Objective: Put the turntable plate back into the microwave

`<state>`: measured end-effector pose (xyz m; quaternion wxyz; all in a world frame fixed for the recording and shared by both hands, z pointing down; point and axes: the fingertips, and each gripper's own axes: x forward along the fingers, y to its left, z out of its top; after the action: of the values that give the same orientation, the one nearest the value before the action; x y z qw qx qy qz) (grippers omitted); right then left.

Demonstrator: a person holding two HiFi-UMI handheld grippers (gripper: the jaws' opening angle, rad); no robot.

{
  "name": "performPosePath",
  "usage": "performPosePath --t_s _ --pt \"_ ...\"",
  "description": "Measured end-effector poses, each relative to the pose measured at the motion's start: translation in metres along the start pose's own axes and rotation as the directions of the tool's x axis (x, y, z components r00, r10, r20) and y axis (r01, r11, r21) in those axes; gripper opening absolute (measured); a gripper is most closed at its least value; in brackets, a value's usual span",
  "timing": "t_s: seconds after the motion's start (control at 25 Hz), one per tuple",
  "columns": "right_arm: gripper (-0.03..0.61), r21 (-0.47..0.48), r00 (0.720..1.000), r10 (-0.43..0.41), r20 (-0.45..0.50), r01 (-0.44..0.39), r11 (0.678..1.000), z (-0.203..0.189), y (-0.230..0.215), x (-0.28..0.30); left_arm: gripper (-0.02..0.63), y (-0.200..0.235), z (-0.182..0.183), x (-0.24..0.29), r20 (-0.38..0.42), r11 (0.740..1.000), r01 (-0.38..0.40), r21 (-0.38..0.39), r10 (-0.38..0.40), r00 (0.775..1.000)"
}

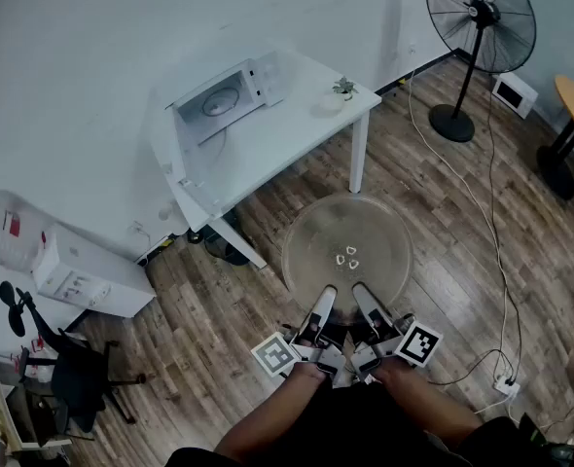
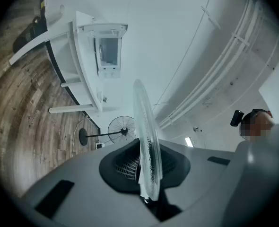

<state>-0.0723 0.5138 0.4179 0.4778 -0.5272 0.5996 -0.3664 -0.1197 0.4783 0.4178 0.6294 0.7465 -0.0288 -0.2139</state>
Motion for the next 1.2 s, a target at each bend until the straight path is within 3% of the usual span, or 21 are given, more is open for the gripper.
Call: performPosePath --t_s 0.44,0.92,1.2 --pt "0.058 -0.009 1.0 0.006 0.025 -0.005 1.0 -0.006 -0.001 0.023 0.048 0.002 0.024 0.004 -0.02 1.0 0.003 0.003 -0.003 1.0" --pt "0.063 -0.027 0.998 0.027 0.061 -0.026 0.999 -0.023 -0.003 0.089 0.051 0.01 0.093 0.013 -0.058 1.0 0.011 0.022 -0.01 0.998" --pt "0.064 -0.039 0.999 0.01 0.039 -0.008 0.999 -0.022 -0.01 0.131 0.054 0.019 0.13 0.028 -0.035 1.0 0.001 0.014 0.0 0.999"
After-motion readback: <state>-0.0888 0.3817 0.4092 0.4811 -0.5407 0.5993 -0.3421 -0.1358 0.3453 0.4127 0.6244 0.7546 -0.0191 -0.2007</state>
